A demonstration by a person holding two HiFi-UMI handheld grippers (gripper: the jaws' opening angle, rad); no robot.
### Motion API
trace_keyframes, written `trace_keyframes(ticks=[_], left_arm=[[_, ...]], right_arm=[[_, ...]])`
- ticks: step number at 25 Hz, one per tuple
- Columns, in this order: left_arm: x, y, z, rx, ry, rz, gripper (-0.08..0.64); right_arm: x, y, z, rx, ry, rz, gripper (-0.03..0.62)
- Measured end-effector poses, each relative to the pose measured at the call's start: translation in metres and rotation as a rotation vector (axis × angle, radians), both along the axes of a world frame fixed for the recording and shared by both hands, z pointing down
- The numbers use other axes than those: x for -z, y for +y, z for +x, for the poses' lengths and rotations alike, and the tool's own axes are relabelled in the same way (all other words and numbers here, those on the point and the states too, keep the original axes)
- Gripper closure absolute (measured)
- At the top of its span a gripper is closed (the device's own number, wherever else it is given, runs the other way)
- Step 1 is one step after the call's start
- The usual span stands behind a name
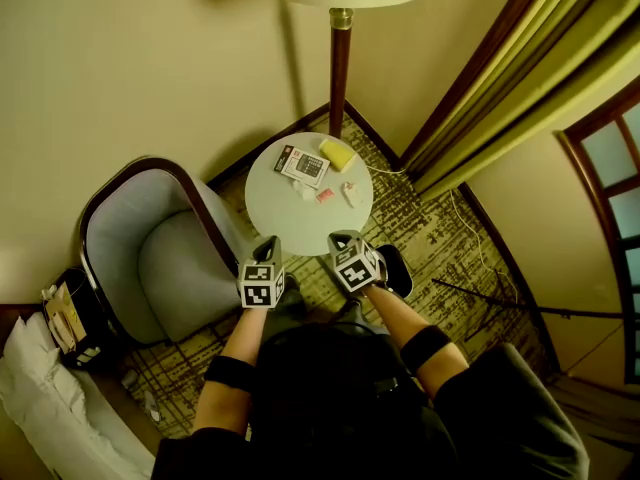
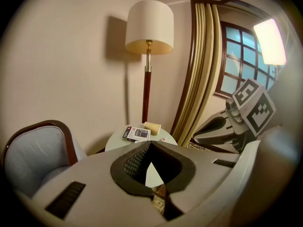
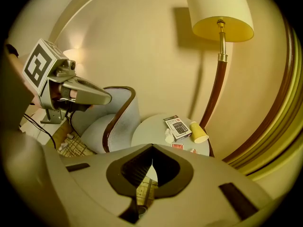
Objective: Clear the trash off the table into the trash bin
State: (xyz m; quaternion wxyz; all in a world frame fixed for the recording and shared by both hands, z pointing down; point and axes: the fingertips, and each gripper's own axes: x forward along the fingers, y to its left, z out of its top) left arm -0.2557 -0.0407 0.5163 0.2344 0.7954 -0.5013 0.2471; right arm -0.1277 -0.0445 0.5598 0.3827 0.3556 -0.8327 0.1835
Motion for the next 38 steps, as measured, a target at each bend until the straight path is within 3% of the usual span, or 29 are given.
trace_keyframes(ticks=[11,16,24,29,31,38], left_arm=[[-0.011,-0.014,0.003,-0.025,-0.029,0.004,0.560],[-0.023,-0.021,0.012,-0.035,-0.007,-0.023,0.560],[-0.050,-0.048,0.036,-0.085,0.012,-0.061,0.560],[-0.070,-0.070,0.058,-0.151,-0.005,-0.059,0.560],[-0.078,-0.079,0.070,-0.170,-0.002,-0.066,0.560],[-0.111,-0.099,0.107,-0.232,0.002,-0.099,0.560]], right_arm=[[-0.018,-0.009,0.009,-0.042,0.017,-0.035,0.582],[-0.038,-0.028,0.028,-0.079,0.090,-0.014,0.552],[-0.092,-0.069,0.067,-0.135,0.181,-0.065,0.368],[-0.126,-0.097,0.082,-0.159,0.215,-0.085,0.365],[-0.145,-0.104,0.086,-0.159,0.223,-0.101,0.314],[-0.215,-0.119,0.096,-0.139,0.253,-0.149,0.313]])
